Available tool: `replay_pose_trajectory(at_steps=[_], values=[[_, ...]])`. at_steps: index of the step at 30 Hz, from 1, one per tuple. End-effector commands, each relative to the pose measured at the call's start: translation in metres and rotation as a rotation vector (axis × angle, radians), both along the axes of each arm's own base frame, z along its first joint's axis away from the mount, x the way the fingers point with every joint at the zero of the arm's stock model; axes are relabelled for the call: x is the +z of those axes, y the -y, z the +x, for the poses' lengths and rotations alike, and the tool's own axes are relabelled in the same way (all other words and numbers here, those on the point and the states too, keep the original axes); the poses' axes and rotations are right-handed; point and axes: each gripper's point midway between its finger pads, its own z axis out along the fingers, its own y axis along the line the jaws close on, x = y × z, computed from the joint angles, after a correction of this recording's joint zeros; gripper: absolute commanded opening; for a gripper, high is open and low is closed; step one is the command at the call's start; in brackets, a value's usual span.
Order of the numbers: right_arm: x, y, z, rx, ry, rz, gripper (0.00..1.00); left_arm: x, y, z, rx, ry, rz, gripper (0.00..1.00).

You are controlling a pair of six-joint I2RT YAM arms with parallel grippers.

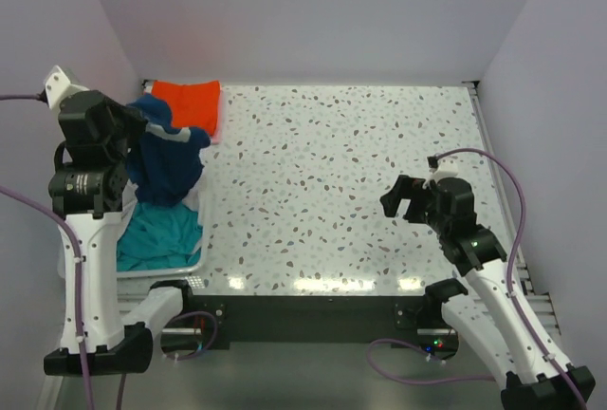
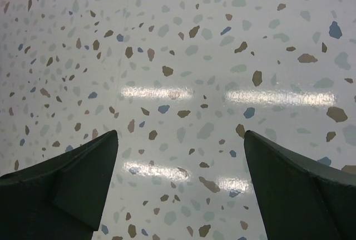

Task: Fold and stack the t-shirts
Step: Move the tshirt to the center of the board

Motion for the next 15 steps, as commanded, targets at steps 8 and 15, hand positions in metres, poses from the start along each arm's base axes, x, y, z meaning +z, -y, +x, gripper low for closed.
replay_pose_trajectory(at_steps=[8, 15], values=[[0.023, 0.024, 0.004, -0.131, 0.070, -0.030, 0.99, 0.130, 0.100, 0.029, -0.513, 0.389, 0.018, 0.00], [0.033, 0.048, -0.002, -0.263, 0.118, -0.048, 0.99, 0.131, 0.219, 0.030, -0.900, 0.439, 0.073, 0.00]])
